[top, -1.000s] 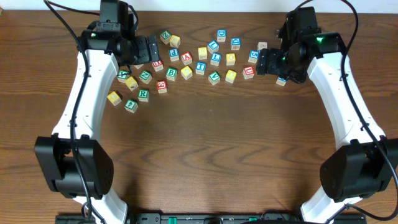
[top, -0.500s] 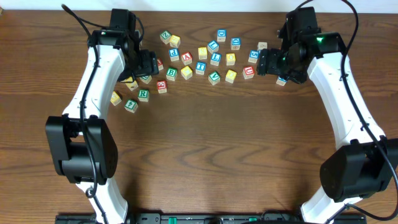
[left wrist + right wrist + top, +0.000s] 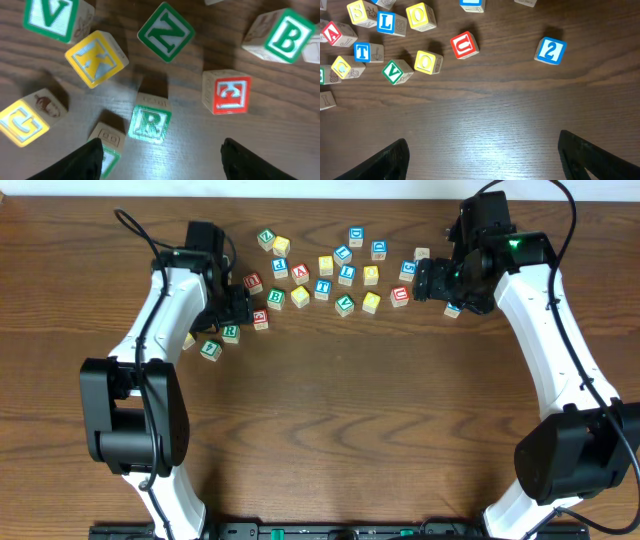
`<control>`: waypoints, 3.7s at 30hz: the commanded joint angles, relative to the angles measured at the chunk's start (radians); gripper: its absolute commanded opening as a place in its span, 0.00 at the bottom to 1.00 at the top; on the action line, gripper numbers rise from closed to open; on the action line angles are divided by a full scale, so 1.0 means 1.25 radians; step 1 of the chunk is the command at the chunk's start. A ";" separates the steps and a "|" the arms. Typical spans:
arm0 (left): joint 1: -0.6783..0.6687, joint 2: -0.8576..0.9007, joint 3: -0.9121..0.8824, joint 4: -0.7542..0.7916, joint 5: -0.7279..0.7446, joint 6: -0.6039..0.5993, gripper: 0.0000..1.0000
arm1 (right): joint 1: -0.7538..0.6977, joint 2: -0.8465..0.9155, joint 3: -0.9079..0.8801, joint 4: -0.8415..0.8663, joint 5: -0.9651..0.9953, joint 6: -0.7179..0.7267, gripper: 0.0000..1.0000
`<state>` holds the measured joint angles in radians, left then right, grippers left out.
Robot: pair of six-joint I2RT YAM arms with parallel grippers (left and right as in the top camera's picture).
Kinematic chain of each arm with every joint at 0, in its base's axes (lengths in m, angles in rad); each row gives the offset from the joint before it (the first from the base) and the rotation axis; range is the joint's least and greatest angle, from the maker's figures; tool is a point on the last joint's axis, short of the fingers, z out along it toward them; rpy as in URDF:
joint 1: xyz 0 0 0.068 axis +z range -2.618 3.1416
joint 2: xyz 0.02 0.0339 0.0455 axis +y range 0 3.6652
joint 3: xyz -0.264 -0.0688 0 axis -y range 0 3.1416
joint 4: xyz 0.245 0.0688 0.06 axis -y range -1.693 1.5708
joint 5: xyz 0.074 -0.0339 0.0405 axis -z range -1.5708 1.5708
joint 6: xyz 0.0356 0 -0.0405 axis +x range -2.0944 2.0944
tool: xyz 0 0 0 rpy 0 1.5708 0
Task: Spell out ROBOT
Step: 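Lower the left gripper onto the green R block and grasp it, then carry the R block with the left gripper to the open table center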
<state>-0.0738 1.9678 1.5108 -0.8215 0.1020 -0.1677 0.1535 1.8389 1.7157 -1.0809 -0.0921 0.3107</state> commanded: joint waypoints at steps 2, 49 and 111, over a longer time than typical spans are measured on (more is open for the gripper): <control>0.002 0.006 -0.038 0.047 -0.009 0.010 0.70 | -0.001 0.001 0.014 -0.001 0.009 -0.001 0.89; -0.003 0.034 -0.136 0.204 -0.049 0.013 0.35 | -0.001 0.001 0.014 0.000 0.031 -0.001 0.91; -0.307 0.043 -0.136 0.267 -0.053 -0.129 0.31 | -0.001 0.001 0.013 -0.009 0.033 -0.011 0.93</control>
<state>-0.4553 1.9785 1.3338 -0.4896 0.0460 -0.3428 0.1535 1.8389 1.7157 -1.0889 -0.0620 0.3065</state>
